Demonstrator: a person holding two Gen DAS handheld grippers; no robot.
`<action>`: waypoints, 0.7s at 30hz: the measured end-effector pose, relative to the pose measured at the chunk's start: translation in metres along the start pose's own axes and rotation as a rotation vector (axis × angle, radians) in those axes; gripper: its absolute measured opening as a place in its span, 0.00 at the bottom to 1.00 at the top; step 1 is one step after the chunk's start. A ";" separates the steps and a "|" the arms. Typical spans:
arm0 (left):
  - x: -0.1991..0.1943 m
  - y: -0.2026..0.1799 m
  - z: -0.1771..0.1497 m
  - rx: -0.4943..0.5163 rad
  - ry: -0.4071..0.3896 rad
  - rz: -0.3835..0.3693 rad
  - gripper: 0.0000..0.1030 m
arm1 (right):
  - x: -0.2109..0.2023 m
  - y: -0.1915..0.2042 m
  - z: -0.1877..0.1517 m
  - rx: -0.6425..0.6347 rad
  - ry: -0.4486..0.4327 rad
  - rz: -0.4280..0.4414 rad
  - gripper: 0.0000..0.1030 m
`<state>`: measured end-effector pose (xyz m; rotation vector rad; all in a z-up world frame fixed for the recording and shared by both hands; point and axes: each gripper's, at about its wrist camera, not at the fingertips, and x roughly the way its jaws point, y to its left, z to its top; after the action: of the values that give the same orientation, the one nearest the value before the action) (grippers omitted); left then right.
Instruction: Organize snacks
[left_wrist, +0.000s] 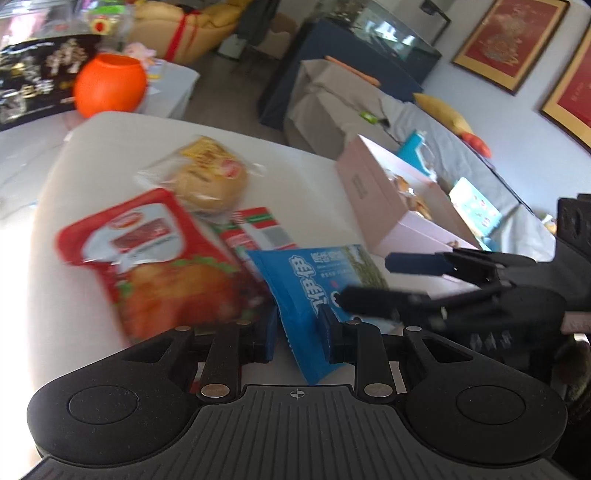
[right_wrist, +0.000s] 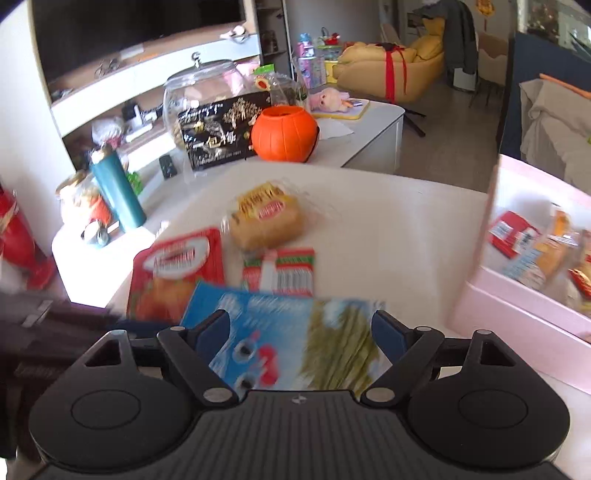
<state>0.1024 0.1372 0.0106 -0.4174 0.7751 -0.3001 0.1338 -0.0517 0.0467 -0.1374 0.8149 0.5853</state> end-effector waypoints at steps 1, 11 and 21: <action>0.005 -0.004 0.000 0.006 0.006 -0.009 0.26 | -0.007 -0.002 -0.005 -0.015 0.003 -0.004 0.83; -0.015 0.002 0.016 0.007 -0.089 0.054 0.26 | -0.023 0.012 -0.035 -0.214 0.034 -0.059 0.83; -0.018 0.014 0.075 0.098 -0.189 0.221 0.26 | 0.009 0.033 -0.030 -0.161 -0.034 -0.113 0.87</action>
<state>0.1459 0.1759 0.0632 -0.2605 0.6119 -0.0898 0.1019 -0.0304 0.0228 -0.3185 0.7213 0.5447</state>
